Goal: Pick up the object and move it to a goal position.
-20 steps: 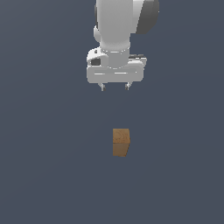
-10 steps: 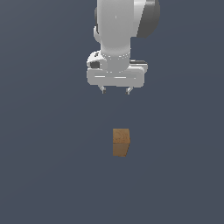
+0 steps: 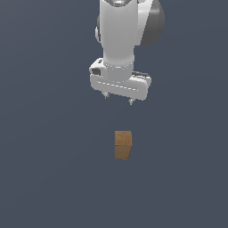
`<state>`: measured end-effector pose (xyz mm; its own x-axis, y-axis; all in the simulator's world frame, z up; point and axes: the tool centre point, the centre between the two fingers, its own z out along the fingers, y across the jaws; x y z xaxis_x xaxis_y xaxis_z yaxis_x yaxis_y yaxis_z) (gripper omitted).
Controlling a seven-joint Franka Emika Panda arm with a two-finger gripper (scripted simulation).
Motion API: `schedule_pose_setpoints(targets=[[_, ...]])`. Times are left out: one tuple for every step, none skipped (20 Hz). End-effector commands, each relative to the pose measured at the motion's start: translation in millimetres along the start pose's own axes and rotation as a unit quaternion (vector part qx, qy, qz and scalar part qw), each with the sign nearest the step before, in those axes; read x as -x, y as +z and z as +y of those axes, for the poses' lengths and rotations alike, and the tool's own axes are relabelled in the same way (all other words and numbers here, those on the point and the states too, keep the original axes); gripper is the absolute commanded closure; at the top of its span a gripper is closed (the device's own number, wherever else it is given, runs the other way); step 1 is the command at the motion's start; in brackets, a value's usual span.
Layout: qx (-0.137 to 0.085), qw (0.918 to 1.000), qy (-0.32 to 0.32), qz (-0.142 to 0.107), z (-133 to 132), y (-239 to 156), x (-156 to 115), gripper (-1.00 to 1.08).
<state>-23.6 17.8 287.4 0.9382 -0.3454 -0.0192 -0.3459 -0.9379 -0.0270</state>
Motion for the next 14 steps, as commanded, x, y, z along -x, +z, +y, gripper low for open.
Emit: schedule_pose_setpoints(targets=[[0.0,0.9995,0.033,0.0,-3,4,-6,-0.92],[0.0,0.999,0.045,0.0,-4,5,-8,-0.92],[0.0,0.9983,0.058,0.0,-5,7,-10,-0.92],[0.0,0.9975,0.071,0.0,-6,8,-12,-0.92],[0.0,0.9965,0.084,0.0,-7,10,-14,-0.92],[0.0,0.9954,0.096,0.0,-8,11,-16,-0.92],[0.0,0.9941,0.109,0.0,-9,13,-18,-0.92],[0.0,0.9926,0.122,0.001,-10,15,-20,-0.92],[0.0,0.991,0.134,0.001,-12,16,-22,-0.92],[0.0,0.9892,0.147,0.001,-13,18,-24,-0.92],[0.0,0.9872,0.159,0.001,-14,20,-26,-0.92],[0.0,0.9851,0.172,0.001,-15,21,-29,-0.92],[0.001,0.9829,0.184,0.001,-16,23,-31,-0.92],[0.001,0.9804,0.197,0.001,-17,25,-33,-0.92]])
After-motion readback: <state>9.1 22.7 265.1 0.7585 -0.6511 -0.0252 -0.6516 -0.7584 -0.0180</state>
